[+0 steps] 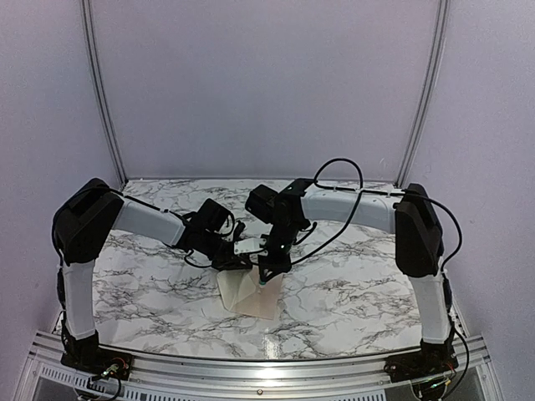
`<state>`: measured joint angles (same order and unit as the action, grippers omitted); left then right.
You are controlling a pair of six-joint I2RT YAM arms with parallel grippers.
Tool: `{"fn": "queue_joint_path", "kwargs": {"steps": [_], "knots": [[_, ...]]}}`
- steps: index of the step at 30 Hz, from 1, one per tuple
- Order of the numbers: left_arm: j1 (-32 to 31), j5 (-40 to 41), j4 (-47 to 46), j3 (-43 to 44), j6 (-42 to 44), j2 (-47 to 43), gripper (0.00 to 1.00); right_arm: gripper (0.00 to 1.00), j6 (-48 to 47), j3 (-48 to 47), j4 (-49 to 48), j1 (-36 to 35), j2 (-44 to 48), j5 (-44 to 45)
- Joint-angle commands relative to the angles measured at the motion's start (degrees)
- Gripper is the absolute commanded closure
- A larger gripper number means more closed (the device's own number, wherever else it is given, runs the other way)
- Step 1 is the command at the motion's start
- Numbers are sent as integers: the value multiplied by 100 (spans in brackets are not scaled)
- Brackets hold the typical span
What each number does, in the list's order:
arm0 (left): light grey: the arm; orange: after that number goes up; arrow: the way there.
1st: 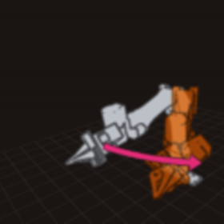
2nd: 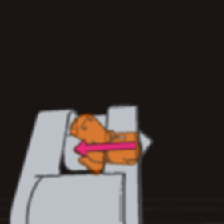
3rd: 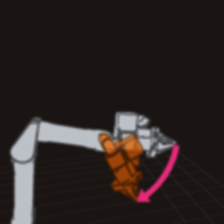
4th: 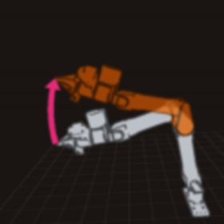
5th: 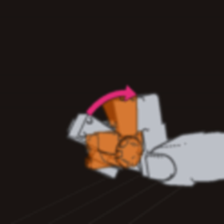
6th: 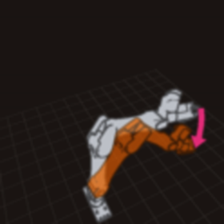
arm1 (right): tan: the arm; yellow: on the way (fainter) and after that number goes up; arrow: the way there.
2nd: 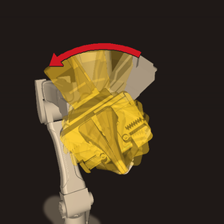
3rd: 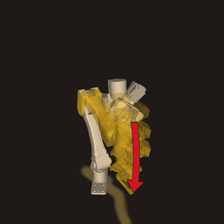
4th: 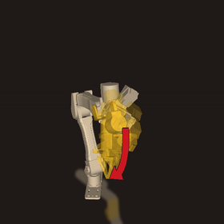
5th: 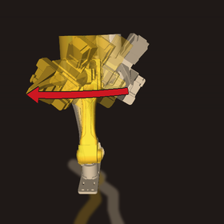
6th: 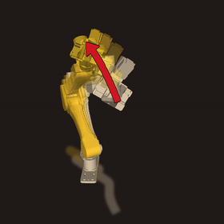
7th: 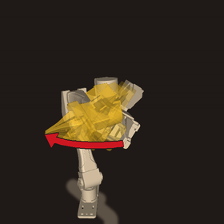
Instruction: Place the letter into the envelope and seal it
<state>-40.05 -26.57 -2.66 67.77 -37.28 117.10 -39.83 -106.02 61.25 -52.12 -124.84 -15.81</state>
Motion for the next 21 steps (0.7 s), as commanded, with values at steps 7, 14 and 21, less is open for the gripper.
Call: {"fn": "queue_joint_path", "kwargs": {"steps": [7,14,21], "knots": [[6,147,257,79,170,173,100,100,131,-75,-214,-92,-94,44],[6,170,257,70,193,196,100,100,125,-14,-236,-129,-167,43],[6,168,252,78,223,205,100,100,133,93,-278,-141,-199,85]]}}
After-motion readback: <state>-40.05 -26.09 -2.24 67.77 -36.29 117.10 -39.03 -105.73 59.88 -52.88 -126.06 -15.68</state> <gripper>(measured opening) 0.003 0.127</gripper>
